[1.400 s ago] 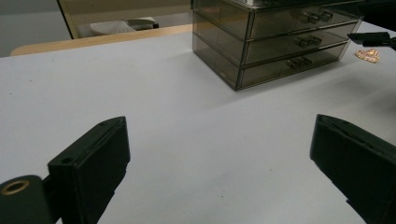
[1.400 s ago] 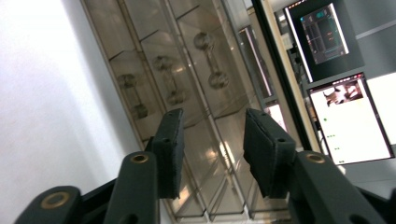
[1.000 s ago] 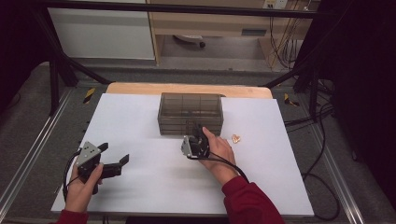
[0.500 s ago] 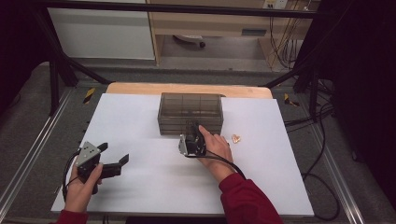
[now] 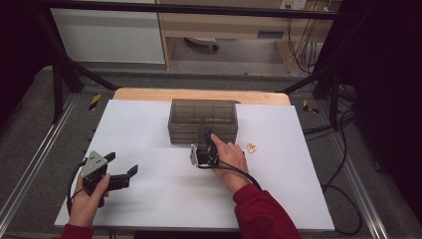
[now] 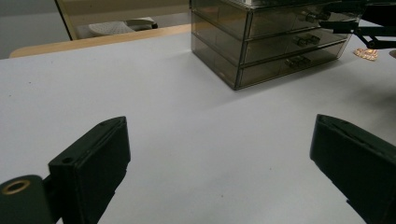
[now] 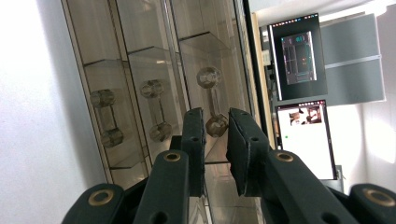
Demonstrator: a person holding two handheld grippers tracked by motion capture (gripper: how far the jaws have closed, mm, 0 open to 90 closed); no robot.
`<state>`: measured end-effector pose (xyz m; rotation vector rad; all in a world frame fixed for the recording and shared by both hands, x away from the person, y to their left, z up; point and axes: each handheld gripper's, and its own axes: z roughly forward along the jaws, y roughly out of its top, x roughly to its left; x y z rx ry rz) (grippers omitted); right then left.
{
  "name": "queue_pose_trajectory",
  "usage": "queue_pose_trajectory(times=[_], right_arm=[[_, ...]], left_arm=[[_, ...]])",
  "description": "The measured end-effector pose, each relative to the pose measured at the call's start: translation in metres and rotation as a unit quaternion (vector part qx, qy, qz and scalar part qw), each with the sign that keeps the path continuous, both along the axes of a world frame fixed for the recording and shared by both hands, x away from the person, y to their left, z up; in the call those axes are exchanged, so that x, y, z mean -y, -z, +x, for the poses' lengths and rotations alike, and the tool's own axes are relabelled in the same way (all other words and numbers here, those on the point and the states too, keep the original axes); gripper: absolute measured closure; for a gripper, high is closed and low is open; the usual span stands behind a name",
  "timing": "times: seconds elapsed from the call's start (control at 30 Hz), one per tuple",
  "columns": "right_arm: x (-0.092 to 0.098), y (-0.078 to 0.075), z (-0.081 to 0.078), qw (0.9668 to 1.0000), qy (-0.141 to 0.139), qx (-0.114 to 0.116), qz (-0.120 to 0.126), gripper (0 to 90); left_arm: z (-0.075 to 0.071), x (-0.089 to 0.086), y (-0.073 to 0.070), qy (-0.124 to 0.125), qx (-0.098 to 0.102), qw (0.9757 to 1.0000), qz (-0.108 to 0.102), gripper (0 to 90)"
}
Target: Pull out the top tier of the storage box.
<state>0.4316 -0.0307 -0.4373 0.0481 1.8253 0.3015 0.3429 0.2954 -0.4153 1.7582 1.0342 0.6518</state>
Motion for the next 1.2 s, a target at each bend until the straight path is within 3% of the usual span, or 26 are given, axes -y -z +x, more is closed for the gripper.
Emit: queue_pose_trajectory(times=[0.37,0.8,0.97,1.2], right_arm=[[-0.005,0.004,-0.001,0.9993,0.0,0.024,-0.028,79.7],[-0.003,0.001,-0.015,0.9996,-0.003,0.013,-0.023,79.9],[-0.002,-0.002,-0.024,1.0,-0.003,0.0,-0.006,79.7],[-0.002,-0.001,-0.035,0.9999,-0.008,0.004,-0.014,79.7]], left_arm=[[0.0,-0.001,0.0,0.0,0.0,1.0,0.0,5.2],[0.0,-0.001,0.0,-0.001,0.0,1.0,0.003,5.1],[0.0,-0.001,0.0,-0.001,0.0,1.0,0.003,5.1],[0.0,-0.001,0.0,-0.002,0.0,1.0,0.004,5.1]])
